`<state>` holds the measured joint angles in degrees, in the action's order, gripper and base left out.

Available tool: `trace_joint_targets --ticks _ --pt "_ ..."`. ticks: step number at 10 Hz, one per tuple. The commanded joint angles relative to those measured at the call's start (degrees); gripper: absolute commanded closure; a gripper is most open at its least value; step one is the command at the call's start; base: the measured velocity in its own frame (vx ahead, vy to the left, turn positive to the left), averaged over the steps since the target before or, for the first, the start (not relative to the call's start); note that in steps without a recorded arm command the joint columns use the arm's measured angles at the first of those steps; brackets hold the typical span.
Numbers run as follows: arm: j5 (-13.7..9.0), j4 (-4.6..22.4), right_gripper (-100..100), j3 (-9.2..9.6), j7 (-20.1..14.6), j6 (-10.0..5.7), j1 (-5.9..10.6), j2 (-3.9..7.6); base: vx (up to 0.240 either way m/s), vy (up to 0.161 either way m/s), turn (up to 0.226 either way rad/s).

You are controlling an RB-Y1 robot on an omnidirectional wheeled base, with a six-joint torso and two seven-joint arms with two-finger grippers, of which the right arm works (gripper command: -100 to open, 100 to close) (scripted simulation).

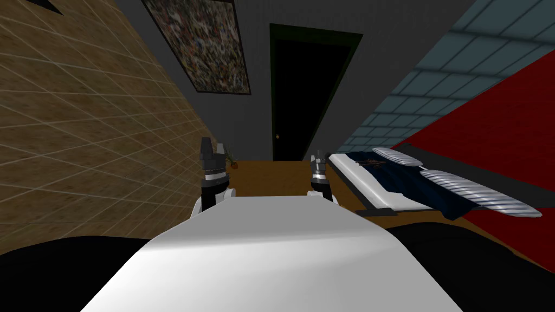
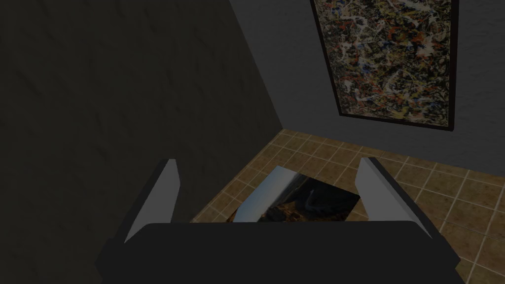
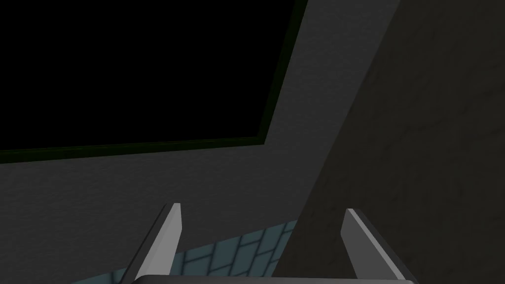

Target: Pull the door open

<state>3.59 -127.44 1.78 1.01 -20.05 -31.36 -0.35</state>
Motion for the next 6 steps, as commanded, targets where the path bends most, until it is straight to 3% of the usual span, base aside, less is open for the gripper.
trace_joint_targets --ticks 1,6 --pt "0.0 1.6 -100 -0.05 1.4 -0.5 0.63 0.6 0.047 -0.068 0.032" --pt "-0.1 7.0 -100 -0.22 6.2 -2.18 2.74 2.16 0.13 0.052 -0.007"
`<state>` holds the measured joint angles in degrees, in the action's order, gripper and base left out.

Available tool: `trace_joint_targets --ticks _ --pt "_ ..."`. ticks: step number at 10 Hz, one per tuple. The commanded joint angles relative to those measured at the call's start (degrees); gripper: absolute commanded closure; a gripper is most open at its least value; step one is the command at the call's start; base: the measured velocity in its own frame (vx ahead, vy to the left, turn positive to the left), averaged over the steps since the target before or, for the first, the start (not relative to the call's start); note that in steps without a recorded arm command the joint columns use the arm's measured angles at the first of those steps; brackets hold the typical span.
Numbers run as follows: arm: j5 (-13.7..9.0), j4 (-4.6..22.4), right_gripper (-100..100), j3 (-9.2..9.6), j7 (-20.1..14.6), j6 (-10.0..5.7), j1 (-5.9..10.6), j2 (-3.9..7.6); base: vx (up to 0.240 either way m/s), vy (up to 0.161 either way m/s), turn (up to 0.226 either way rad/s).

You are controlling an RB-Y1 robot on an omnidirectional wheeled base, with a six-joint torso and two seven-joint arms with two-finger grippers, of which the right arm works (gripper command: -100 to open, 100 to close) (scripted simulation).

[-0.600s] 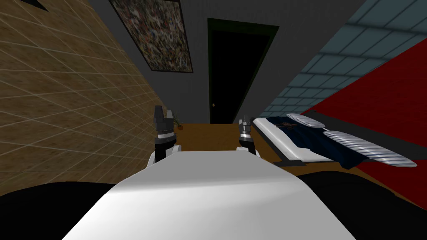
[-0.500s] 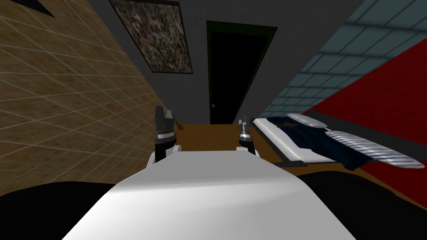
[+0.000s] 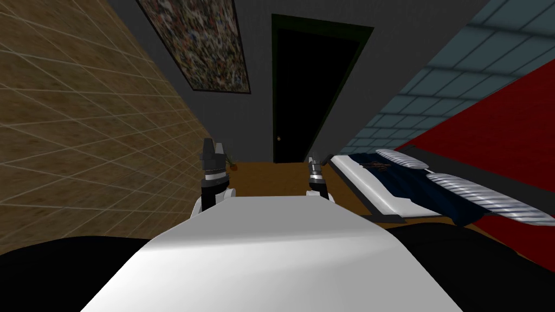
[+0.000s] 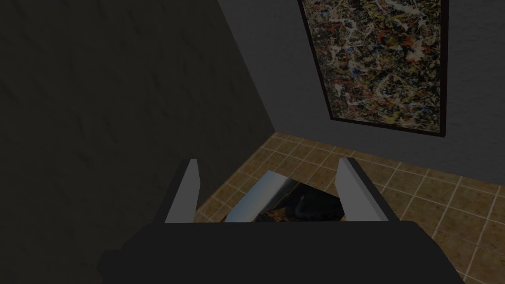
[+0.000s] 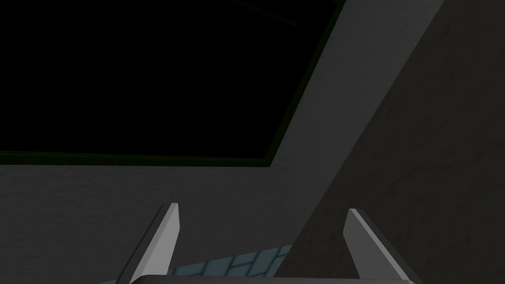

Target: Pull the door open

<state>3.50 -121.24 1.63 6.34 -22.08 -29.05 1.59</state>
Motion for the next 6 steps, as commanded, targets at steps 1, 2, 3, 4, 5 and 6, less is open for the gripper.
trace_joint_targets --ticks 1,2,3,4,5,6 --pt "0.0 2.3 -100 -0.12 2.2 -0.62 1.01 0.62 0.127 0.043 -0.001" --pt "-0.1 3.1 -100 -0.14 2.9 -0.87 1.33 0.81 0.113 0.04 0.0" --pt "-0.1 5.0 -100 -0.2 4.5 -1.45 2.06 1.22 0.138 0.041 -0.002" --pt "-0.1 5.9 -100 -0.23 5.4 -1.74 2.42 1.42 0.145 0.023 -0.003" --pt "-0.1 6.9 -100 -0.26 6.2 -2.03 2.79 1.62 0.105 0.029 0.004" --pt "-0.1 7.8 -100 -0.29 7.0 -2.32 3.15 1.82 0.092 0.036 -0.002"
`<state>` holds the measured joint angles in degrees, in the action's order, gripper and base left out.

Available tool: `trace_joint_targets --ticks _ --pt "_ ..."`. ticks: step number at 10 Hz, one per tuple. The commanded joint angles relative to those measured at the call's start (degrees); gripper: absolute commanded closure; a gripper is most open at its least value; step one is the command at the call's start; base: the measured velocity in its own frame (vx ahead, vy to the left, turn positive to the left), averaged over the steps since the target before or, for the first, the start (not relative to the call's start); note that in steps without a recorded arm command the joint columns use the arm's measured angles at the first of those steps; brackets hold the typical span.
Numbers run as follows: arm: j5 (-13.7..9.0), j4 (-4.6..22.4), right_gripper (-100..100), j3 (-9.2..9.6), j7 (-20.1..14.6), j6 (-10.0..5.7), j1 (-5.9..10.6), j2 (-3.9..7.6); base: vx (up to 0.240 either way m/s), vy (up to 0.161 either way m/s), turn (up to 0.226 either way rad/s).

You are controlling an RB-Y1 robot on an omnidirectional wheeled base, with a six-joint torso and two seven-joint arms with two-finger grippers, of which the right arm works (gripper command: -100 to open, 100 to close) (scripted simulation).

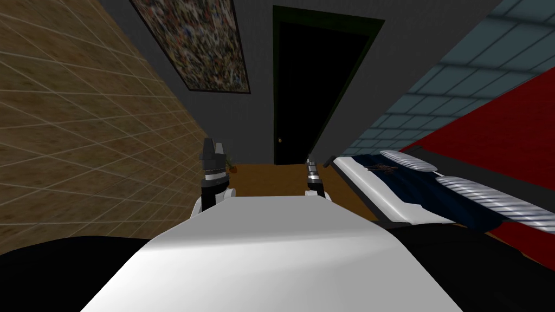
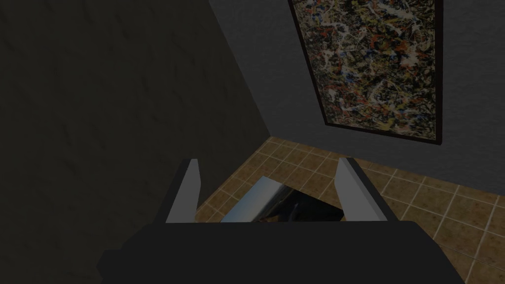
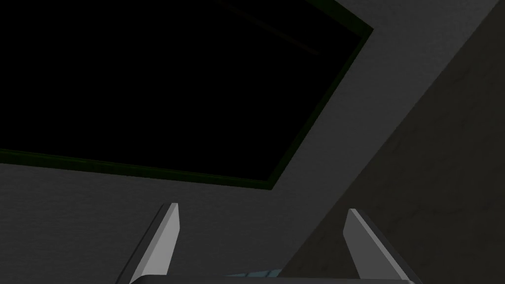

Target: Pull the door open

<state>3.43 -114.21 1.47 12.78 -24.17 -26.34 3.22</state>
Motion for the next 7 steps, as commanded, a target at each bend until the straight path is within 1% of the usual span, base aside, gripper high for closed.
trace_joint_targets --ticks 1,7 --pt "-0.1 1.8 -100 -0.16 1.5 -0.53 0.83 0.39 0.096 0.037 -0.002" --pt "-0.2 8.4 -100 -0.36 7.3 -2.57 3.4 1.56 0.092 0.03 0.0"
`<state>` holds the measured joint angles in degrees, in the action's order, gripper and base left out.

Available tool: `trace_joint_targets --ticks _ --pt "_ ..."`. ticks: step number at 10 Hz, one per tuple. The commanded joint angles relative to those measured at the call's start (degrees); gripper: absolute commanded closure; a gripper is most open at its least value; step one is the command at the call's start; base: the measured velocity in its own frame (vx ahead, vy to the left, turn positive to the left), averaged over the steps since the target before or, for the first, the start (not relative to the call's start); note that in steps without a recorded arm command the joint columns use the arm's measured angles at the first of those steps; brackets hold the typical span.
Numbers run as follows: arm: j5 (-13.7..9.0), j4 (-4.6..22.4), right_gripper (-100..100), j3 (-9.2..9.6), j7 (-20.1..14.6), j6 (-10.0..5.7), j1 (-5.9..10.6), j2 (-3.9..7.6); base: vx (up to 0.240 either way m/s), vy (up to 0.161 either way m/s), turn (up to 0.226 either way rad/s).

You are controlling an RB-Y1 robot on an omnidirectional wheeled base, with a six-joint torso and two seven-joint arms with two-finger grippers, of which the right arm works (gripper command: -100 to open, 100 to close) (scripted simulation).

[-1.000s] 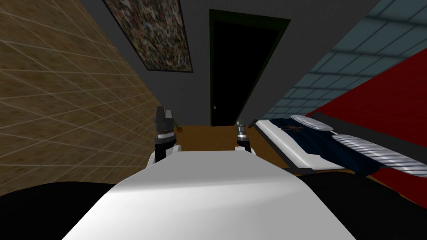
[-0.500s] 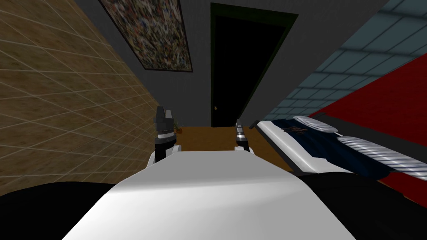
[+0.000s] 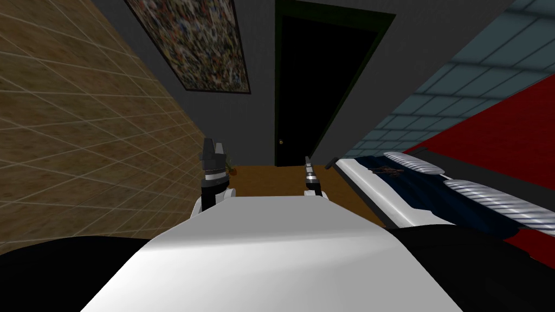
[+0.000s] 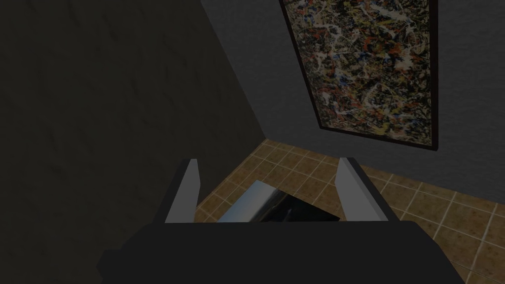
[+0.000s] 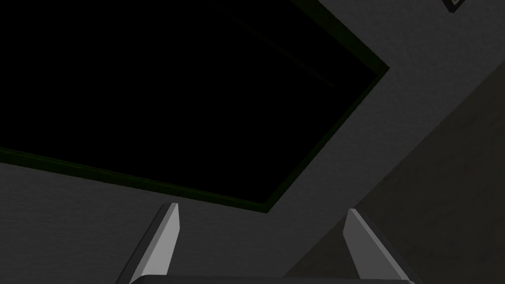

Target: Pull the door open

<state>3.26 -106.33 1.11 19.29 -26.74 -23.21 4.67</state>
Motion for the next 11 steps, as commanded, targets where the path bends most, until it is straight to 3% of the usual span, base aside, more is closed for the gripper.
trace_joint_targets --ticks 1,11 --pt "0.0 1.7 -100 -0.04 1.8 -0.38 0.74 0.3 0.104 0.036 -0.003" --pt "-0.2 14.1 -100 -0.42 12.7 -4.23 5.59 2.06 0.1 0.039 -0.001"
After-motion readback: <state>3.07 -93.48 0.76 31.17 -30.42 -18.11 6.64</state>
